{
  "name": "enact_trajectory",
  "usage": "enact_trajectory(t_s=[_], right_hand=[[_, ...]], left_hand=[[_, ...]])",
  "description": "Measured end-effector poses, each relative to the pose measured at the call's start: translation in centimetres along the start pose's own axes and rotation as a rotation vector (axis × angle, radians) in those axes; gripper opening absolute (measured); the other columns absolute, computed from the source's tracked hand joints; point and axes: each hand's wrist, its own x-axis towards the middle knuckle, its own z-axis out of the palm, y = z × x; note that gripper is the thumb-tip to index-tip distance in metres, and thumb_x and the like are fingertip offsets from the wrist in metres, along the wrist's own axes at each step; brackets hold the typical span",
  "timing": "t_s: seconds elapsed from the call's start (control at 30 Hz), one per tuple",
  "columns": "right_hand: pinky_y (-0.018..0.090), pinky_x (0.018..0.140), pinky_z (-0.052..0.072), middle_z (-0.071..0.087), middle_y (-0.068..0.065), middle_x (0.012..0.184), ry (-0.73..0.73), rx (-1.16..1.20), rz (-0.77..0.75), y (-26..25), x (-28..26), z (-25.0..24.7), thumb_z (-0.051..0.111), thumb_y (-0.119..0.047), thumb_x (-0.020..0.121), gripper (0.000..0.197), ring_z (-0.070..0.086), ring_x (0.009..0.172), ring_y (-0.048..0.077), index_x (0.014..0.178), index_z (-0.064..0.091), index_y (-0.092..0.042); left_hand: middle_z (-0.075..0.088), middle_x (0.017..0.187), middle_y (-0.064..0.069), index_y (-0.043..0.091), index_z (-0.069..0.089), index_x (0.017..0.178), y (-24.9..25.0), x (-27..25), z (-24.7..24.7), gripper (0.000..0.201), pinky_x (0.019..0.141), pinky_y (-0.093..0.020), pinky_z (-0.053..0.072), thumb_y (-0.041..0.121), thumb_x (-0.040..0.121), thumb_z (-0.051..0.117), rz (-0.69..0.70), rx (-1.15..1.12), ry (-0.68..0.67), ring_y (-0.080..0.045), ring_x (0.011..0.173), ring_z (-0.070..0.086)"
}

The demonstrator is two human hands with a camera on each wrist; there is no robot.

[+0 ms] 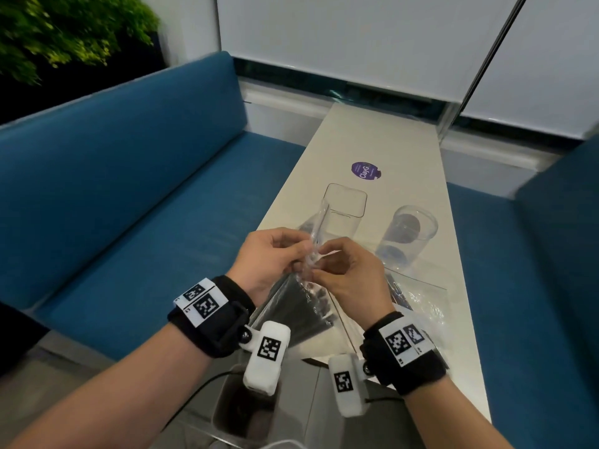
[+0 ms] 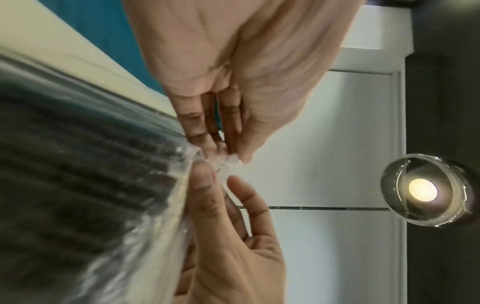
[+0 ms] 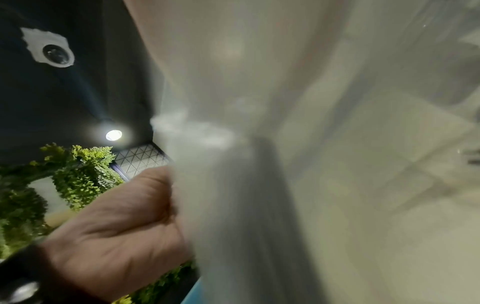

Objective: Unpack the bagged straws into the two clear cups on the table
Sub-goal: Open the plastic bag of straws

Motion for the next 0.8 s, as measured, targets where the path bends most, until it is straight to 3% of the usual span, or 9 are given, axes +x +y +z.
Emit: enact_trajectory(t_s=[0.1, 0.23, 0.3, 0.4, 0.43, 0.5, 0.6, 0.7, 0.8], right_hand=[[0.032, 0.071, 0.06, 0.077, -0.007, 0.071, -0.016, -0.244, 0.022, -0.4, 0.1, -0.5, 0.085, -0.044, 0.081, 0.02, 0.072, 0.064, 0.008, 0.081, 0.075, -0.028], [0.038, 0.091, 0.06, 0.08, -0.009, 0.092, -0.223, -0.272, 0.012, -1.0, 0.3, -1.2, 0.071, -0.031, 0.098, 0.016, 0.074, 0.086, 0.007, 0.111, 0.079, -0.028], [0.038, 0.095, 0.058, 0.079, -0.008, 0.1, -0.168, -0.334, -0.028, -1.2, 0.6, -1.4, 0.072, -0.026, 0.097, 0.02, 0.073, 0.094, 0.01, 0.115, 0.08, -0.026], [0.034, 0.09, 0.06, 0.08, -0.01, 0.088, -0.022, -0.302, -0.045, -1.3, 0.7, -1.1, 0.081, -0.025, 0.089, 0.01, 0.075, 0.086, 0.008, 0.098, 0.084, -0.026], [0.034, 0.085, 0.062, 0.08, -0.011, 0.082, 0.007, -0.257, -0.034, -1.4, 0.7, -0.8, 0.084, -0.025, 0.086, 0.004, 0.076, 0.08, 0.008, 0.089, 0.084, -0.028], [0.038, 0.074, 0.064, 0.078, -0.008, 0.074, 0.066, -0.199, -0.051, -1.3, 0.8, -0.3, 0.089, -0.024, 0.08, 0.014, 0.075, 0.072, 0.012, 0.073, 0.079, -0.029], [0.034, 0.065, 0.061, 0.075, -0.006, 0.072, 0.035, -0.173, -0.19, -1.1, 0.9, 0.2, 0.09, -0.022, 0.079, 0.02, 0.071, 0.066, 0.011, 0.069, 0.074, -0.028], [0.024, 0.07, 0.059, 0.077, -0.013, 0.078, -0.072, -0.219, -0.234, -1.2, 0.6, 0.4, 0.086, -0.024, 0.084, 0.018, 0.072, 0.072, 0.005, 0.077, 0.073, -0.035], [0.038, 0.082, 0.064, 0.08, -0.01, 0.087, -0.144, -0.161, -0.177, -1.2, 0.6, 0.3, 0.082, -0.026, 0.089, 0.007, 0.077, 0.083, 0.008, 0.087, 0.077, -0.031]], left_hand=[[0.07, 0.079, -0.011, -0.003, 0.072, 0.098, 0.1, 0.3, -0.1, 0.011, 0.063, -0.024, 0.06, -0.002, 0.088, 0.075, 0.052, -0.063, 0.1, -0.019, 0.066, 0.065], [0.069, 0.081, -0.008, 0.005, 0.067, 0.094, 0.0, 0.8, -0.5, 0.014, 0.061, -0.023, 0.06, -0.001, 0.087, 0.077, 0.165, -0.048, 0.224, -0.014, 0.064, 0.067], [0.066, 0.082, -0.009, 0.008, 0.063, 0.092, -0.1, 1.1, -0.8, 0.018, 0.06, -0.023, 0.06, -0.001, 0.087, 0.078, 0.199, -0.059, 0.251, -0.015, 0.065, 0.067], [0.061, 0.078, -0.006, 0.008, 0.058, 0.088, -0.1, 1.1, -1.3, 0.021, 0.06, -0.026, 0.06, 0.011, 0.088, 0.079, 0.208, -0.024, 0.274, -0.015, 0.063, 0.062], [0.061, 0.073, -0.005, 0.007, 0.059, 0.086, -0.1, 1.0, -1.5, 0.023, 0.058, -0.027, 0.059, 0.018, 0.087, 0.08, 0.171, -0.001, 0.244, -0.014, 0.059, 0.061], [0.065, 0.075, -0.012, 0.003, 0.064, 0.087, -0.2, 0.8, -2.0, 0.029, 0.06, -0.031, 0.058, 0.026, 0.084, 0.081, 0.062, 0.06, 0.085, -0.015, 0.058, 0.061], [0.069, 0.092, -0.014, 0.003, 0.07, 0.101, -0.3, 0.6, -2.3, 0.027, 0.068, -0.036, 0.063, 0.018, 0.084, 0.083, 0.004, 0.12, -0.017, -0.018, 0.073, 0.069], [0.07, 0.081, -0.007, 0.004, 0.074, 0.104, 0.7, 0.7, -2.4, 0.016, 0.068, -0.037, 0.063, 0.011, 0.09, 0.077, -0.034, 0.089, -0.05, -0.014, 0.065, 0.067], [0.072, 0.078, -0.009, 0.004, 0.075, 0.101, 1.2, 0.7, -2.8, 0.011, 0.08, -0.043, 0.061, 0.004, 0.09, 0.074, -0.06, 0.067, -0.097, -0.02, 0.072, 0.068]])
